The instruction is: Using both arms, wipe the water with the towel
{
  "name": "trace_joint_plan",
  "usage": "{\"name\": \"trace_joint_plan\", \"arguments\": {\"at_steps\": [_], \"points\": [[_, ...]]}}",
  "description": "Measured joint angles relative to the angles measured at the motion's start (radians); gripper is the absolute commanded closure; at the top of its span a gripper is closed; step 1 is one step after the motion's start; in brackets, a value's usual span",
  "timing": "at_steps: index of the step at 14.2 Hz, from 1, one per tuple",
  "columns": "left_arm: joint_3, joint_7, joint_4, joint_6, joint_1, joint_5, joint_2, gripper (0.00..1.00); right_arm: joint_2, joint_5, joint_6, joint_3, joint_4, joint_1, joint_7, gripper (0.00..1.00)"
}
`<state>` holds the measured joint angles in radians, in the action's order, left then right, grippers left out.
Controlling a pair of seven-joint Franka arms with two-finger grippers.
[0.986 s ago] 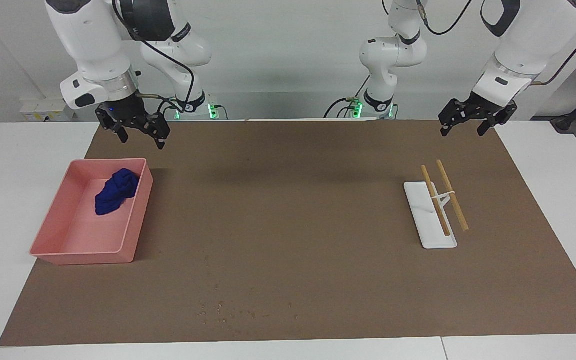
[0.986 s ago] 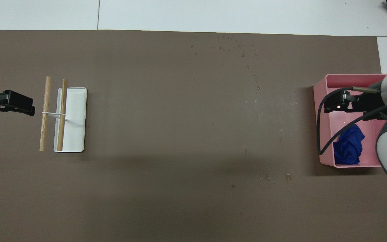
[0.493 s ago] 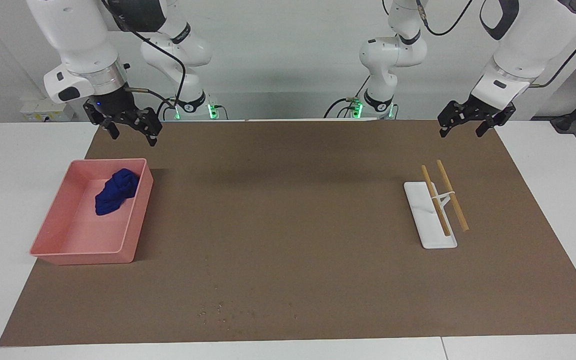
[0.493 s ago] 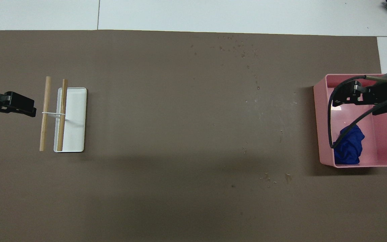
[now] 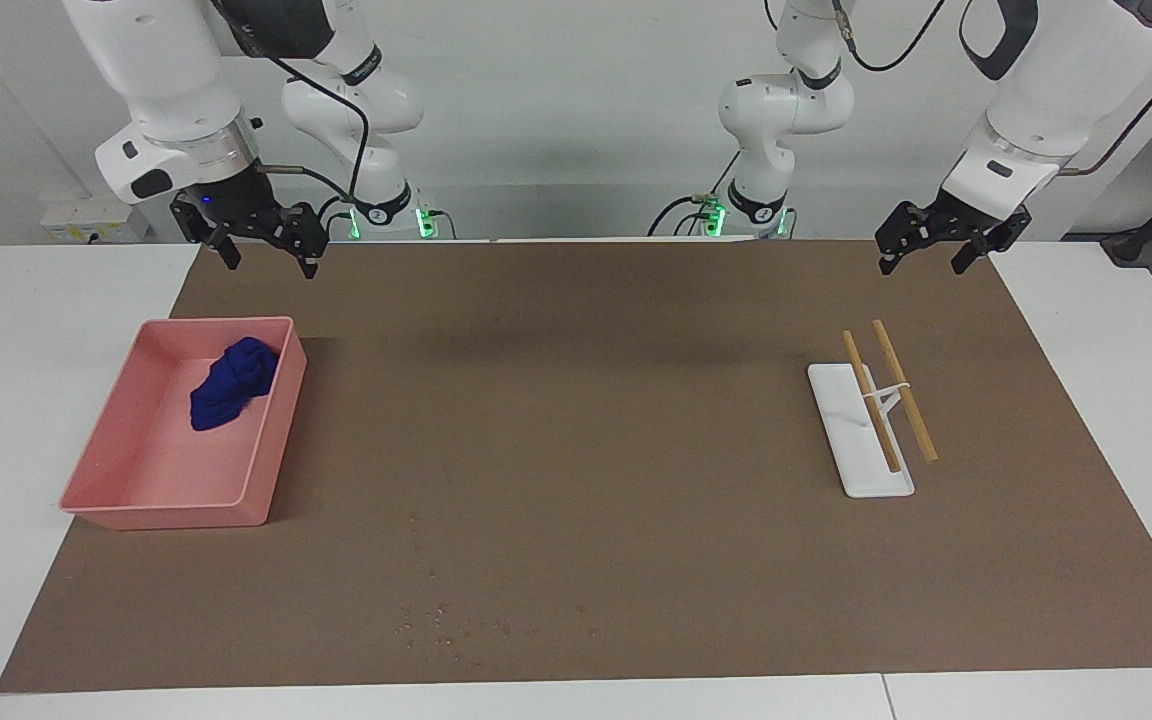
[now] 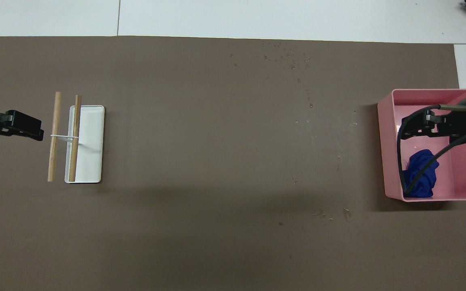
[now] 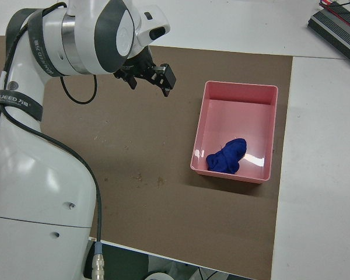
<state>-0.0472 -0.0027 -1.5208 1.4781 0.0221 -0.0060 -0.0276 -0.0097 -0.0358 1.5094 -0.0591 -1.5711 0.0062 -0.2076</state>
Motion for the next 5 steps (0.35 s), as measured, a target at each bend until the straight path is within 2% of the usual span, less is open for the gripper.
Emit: {"name": "trace_joint_plan", "arguments": {"at_steps": [5], "points": [[0.0, 0.0, 0.0, 0.0, 0.0, 0.0, 0.0, 0.0, -0.005, 0.0, 0.0, 0.006, -0.007, -0.022, 0.034, 0.0]]}}
